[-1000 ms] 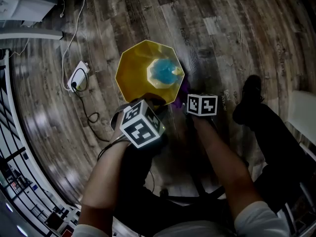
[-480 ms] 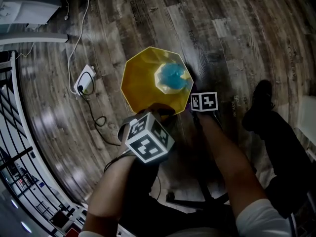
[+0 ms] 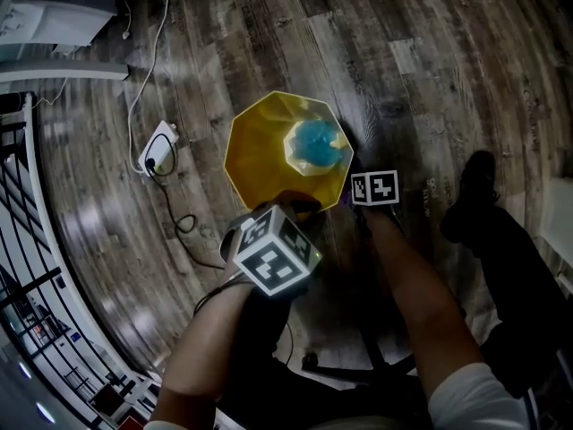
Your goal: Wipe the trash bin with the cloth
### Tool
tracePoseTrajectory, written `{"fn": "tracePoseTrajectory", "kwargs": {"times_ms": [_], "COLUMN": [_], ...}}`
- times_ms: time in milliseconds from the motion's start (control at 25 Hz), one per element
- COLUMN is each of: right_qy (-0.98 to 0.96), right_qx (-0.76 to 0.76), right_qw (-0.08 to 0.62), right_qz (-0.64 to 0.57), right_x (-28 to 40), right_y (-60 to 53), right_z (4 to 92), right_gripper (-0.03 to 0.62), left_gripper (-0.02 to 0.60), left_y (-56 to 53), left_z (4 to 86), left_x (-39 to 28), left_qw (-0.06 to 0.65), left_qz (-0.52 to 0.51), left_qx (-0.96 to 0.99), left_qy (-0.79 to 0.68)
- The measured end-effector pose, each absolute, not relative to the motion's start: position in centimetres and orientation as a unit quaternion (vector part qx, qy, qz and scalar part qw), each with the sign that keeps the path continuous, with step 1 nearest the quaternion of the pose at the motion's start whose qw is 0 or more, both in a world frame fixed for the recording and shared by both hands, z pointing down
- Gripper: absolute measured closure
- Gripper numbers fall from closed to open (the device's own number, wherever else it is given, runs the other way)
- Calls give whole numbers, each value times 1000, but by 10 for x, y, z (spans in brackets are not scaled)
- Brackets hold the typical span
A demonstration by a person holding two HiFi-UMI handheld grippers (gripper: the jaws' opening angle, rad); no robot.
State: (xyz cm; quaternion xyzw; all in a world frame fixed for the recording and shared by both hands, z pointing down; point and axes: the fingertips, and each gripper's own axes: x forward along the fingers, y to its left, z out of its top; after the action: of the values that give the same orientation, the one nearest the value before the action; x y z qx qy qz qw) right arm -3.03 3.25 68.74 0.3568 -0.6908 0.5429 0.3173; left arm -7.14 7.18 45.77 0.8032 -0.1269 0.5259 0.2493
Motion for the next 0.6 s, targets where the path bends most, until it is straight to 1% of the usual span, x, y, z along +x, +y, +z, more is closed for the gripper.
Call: {"fn": "tracePoseTrajectory", "kwargs": {"times_ms": [160, 360, 480, 600], "right_qy": [-687, -686, -687, -691], "right_qx": [371, 382, 391, 398], "right_qw": [281, 229, 210, 193], "right_qz": [557, 575, 576, 572], "right_x": [-16, -3, 6, 14], "right_y": [39, 49, 52, 55], "right_z": [663, 623, 599, 575], "right_gripper": [505, 505, 505, 505], "left_gripper": [541, 538, 478, 442], "left_y": [67, 56, 58, 64], "left_z": [460, 450, 445, 439], "left_x": [-66, -52, -57, -67], "left_qw": [263, 279, 239, 198], "left_qz": [520, 480, 496, 518], "left_qx": [801, 819, 824, 823], "left_qy": [-136, -145, -134, -118]}}
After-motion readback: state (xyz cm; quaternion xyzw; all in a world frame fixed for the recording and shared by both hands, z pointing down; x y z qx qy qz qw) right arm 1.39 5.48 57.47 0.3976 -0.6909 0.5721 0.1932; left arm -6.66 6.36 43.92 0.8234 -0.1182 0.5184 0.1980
